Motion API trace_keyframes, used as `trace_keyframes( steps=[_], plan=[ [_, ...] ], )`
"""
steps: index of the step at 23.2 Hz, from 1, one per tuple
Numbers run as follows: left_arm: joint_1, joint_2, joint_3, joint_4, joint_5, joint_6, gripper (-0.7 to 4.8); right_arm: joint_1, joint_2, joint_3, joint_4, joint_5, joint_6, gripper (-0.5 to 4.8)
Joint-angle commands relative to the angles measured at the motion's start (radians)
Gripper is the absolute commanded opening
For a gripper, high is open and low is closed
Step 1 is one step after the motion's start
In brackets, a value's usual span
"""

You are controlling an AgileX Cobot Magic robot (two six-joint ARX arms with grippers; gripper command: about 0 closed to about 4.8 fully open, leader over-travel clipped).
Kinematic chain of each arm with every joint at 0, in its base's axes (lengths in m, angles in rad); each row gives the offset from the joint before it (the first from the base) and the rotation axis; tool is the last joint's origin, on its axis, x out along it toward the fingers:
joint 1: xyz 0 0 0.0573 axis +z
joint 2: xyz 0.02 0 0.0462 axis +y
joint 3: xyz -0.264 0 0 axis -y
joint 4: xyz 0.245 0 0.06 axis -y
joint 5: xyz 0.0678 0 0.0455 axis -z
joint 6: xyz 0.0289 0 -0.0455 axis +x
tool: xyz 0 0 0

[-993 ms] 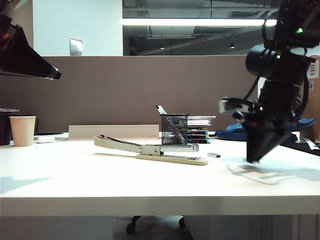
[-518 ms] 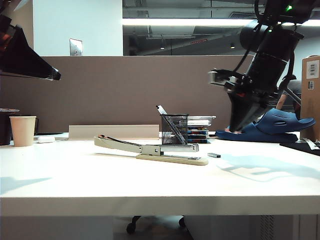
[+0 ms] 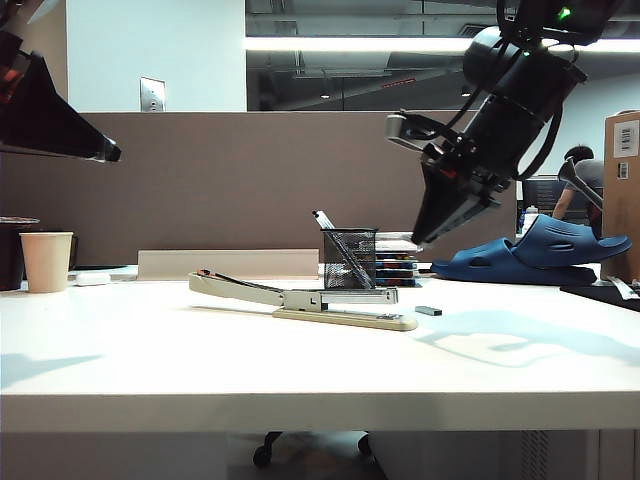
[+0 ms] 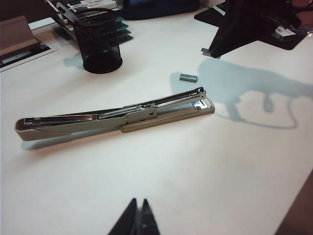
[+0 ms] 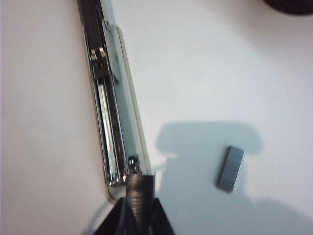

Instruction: Pick up a set of staples and put them into the open stapler.

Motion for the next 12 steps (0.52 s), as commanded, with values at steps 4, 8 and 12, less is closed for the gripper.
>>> trace_keyframes(
  steps=[4, 8, 12],
  plan=[
    [0.002, -0.002, 0.001, 0.018, 0.003, 0.001, -0.05, 0.005, 0.011, 0.005, 0.074, -0.08, -0.002, 0.52],
    [0.002, -0.002, 0.001, 0.011, 0.003, 0.0, -0.05, 0.016, 0.028, 0.005, 0.102, -0.108, -0.003, 0.52],
    [0.002, -0.002, 0.0, 0.007, 0.006, 0.001, -0.05, 0.024, 0.047, 0.005, 0.123, -0.117, -0.002, 0.52]
  ],
)
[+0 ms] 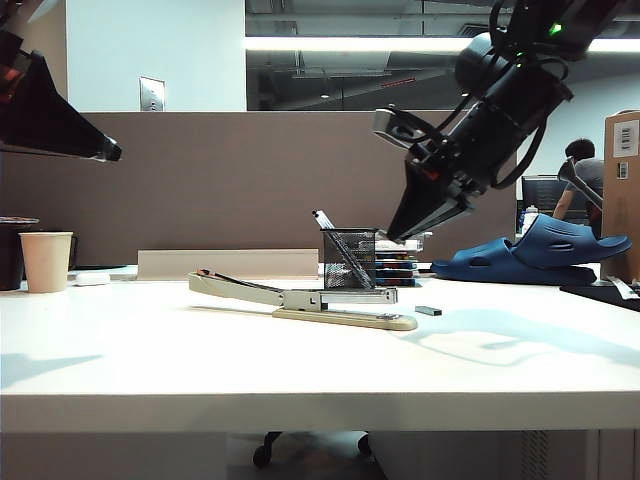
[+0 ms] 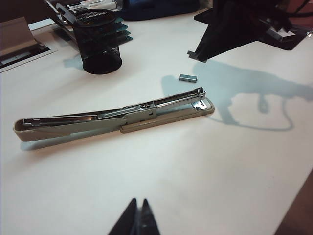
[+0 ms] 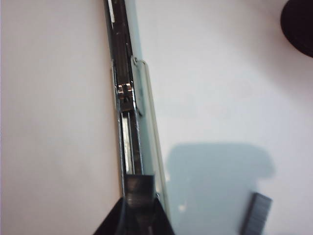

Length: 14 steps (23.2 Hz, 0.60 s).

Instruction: Pick up a set of staples and put them into the open stapler.

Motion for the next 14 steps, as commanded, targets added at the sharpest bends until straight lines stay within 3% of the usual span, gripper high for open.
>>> trace_keyframes(
  steps=[1, 9, 14],
  plan=[
    [0.002, -0.002, 0.0, 0.008, 0.006, 0.001, -0.05, 0.011, 0.015, 0.003, 0.034, -0.019, 0.0, 0.52],
    [0.002, -0.002, 0.001, 0.019, -0.023, 0.043, -0.05, 0.043, 0.089, 0.052, 0.043, -0.028, -0.016, 0.51],
    [0.002, 0.024, 0.0, 0.027, -0.023, 0.065, -0.05, 0.062, 0.159, 0.159, -0.034, -0.026, -0.027, 0.52]
  ],
)
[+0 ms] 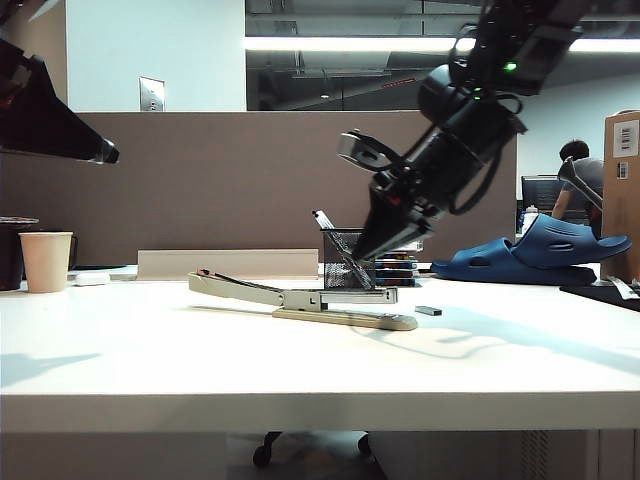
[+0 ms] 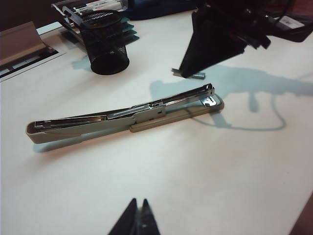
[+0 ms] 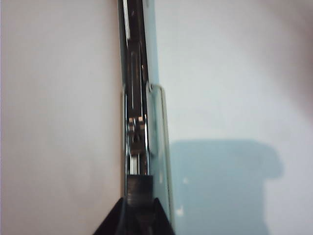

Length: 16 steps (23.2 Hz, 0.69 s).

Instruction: Pick up a set of staples and put them into the open stapler.

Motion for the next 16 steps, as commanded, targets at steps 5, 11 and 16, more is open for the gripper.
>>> trace_keyframes(
  steps=[5, 11, 16],
  plan=[
    [0.001, 0.082, 0.001, 0.094, 0.011, 0.014, -0.05, 0.011, 0.032, 0.053, -0.07, -0.004, -0.031, 0.52],
    [-0.013, 0.181, 0.001, 0.207, 0.011, 0.013, -0.05, 0.011, 0.032, 0.053, -0.085, -0.004, -0.034, 0.52],
    [-0.026, 0.25, 0.002, 0.238, 0.012, 0.013, -0.05, 0.018, 0.033, 0.052, -0.092, -0.004, -0.035, 0.51]
  ],
)
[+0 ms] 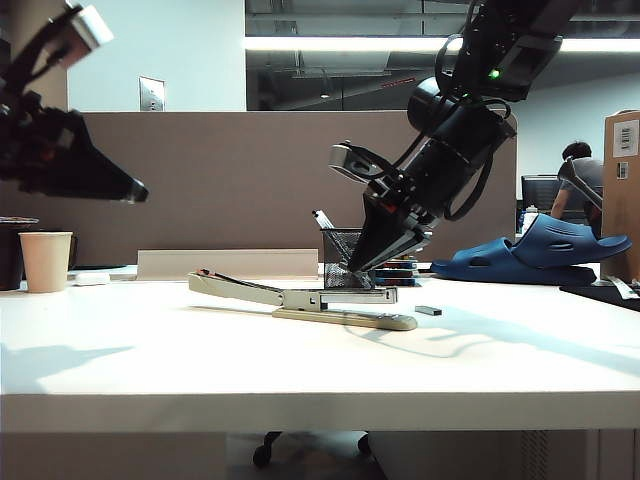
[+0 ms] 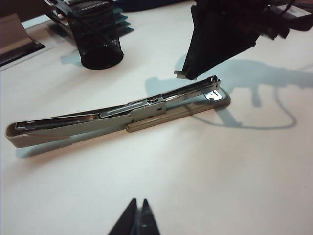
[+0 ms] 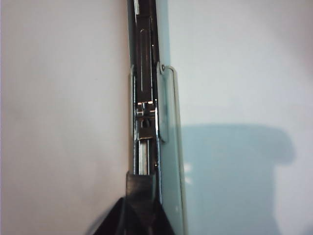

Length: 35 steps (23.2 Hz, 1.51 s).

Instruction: Pick up a set of staples and put them into the open stapler.

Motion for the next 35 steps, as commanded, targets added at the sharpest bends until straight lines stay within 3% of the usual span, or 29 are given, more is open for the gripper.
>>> trace_keyframes(
  steps=[1, 35],
  plan=[
    [-0.011, 0.033, 0.002, 0.026, 0.004, 0.003, -0.05, 0.008, -0.006, 0.004, -0.003, -0.006, -0.006, 0.51],
    [-0.019, 0.04, 0.001, 0.04, 0.004, 0.002, -0.05, 0.011, 0.028, 0.005, -0.013, 0.048, -0.058, 0.51]
  ],
)
